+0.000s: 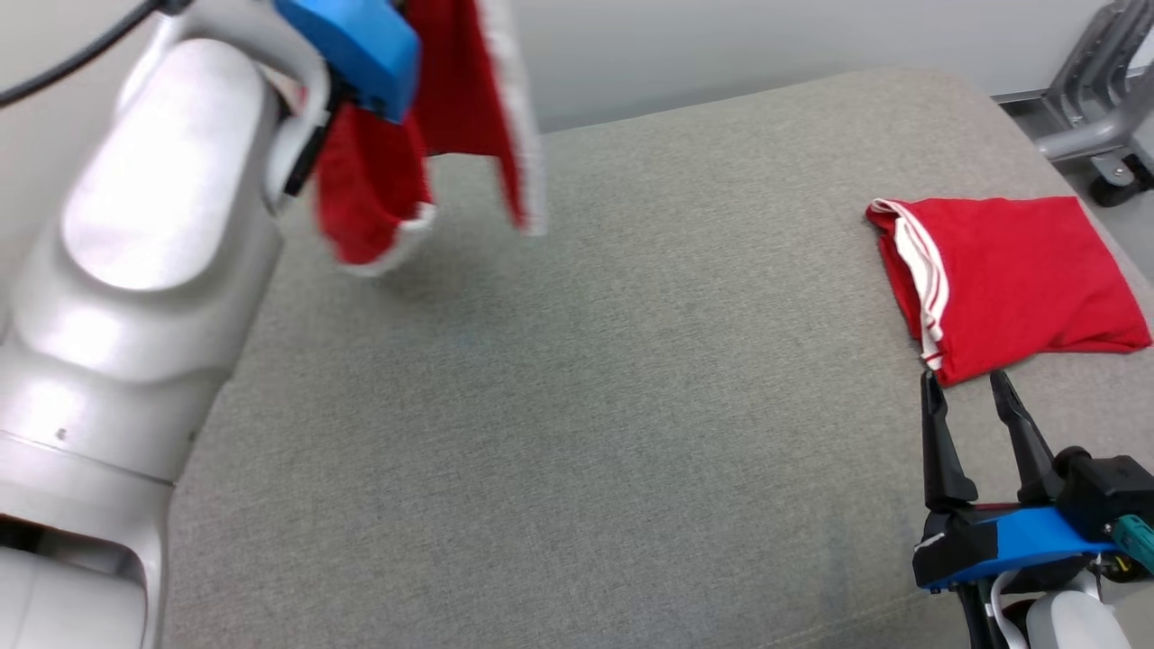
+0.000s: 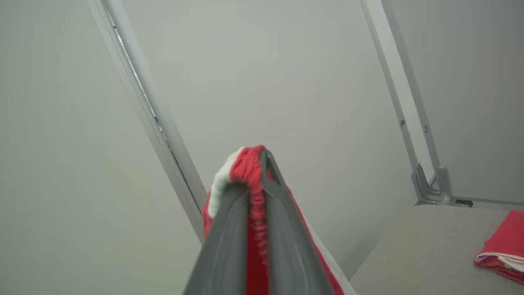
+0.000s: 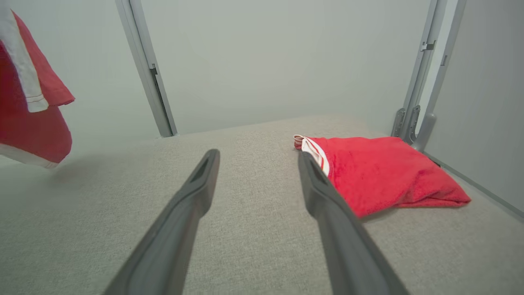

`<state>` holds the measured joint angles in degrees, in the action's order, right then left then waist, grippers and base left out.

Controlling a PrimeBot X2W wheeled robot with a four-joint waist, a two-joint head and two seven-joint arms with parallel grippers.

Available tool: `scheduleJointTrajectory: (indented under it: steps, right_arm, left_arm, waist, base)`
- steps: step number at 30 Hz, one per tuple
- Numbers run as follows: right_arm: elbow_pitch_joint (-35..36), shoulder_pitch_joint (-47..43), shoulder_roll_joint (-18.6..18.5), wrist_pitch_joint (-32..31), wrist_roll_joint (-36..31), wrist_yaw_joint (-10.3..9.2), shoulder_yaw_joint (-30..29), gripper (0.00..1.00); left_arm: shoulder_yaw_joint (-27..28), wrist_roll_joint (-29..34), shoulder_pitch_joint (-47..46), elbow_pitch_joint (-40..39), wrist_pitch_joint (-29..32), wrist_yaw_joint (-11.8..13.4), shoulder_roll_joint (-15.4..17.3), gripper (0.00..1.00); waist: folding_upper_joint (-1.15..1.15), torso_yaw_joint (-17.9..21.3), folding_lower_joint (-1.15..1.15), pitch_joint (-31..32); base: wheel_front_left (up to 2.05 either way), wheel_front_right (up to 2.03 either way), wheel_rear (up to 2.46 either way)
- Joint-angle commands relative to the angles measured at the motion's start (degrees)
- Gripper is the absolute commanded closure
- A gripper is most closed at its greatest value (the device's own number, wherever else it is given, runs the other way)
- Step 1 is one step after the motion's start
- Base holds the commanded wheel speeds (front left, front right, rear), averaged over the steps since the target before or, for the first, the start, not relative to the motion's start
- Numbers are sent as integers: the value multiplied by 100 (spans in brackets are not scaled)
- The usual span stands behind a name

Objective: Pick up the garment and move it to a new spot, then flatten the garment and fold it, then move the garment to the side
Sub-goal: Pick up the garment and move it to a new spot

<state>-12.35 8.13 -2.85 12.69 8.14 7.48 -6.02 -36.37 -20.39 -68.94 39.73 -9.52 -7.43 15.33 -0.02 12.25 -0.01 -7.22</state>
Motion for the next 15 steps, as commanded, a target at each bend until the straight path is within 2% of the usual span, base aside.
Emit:
scheduleJointTrajectory:
  steps: [1,5,9,15]
  right_arm:
    - [-26,-51,-8,35,21,3,-10,0]
    - [-101,-83,-7,72,39,3,-35,0]
    - [-193,-98,-9,107,86,3,31,0]
    - [-279,-133,-10,131,112,2,79,0]
  left_arm:
    - [-47,-100,102,-110,22,0,28,100]
    - [-219,-595,328,-799,135,0,39,100]
    - [-355,-951,990,-1259,290,-1,48,100]
    - [-388,-1387,2577,-1441,60,321,40,100]
  waist:
    - [2,55,1,44]
    - [2,52,1,29]
    - [2,4,1,20]
    - [2,-71,1,-17]
  base:
    - [0,0,0]
    - [0,0,0]
    - [0,0,0]
    - [0,0,0]
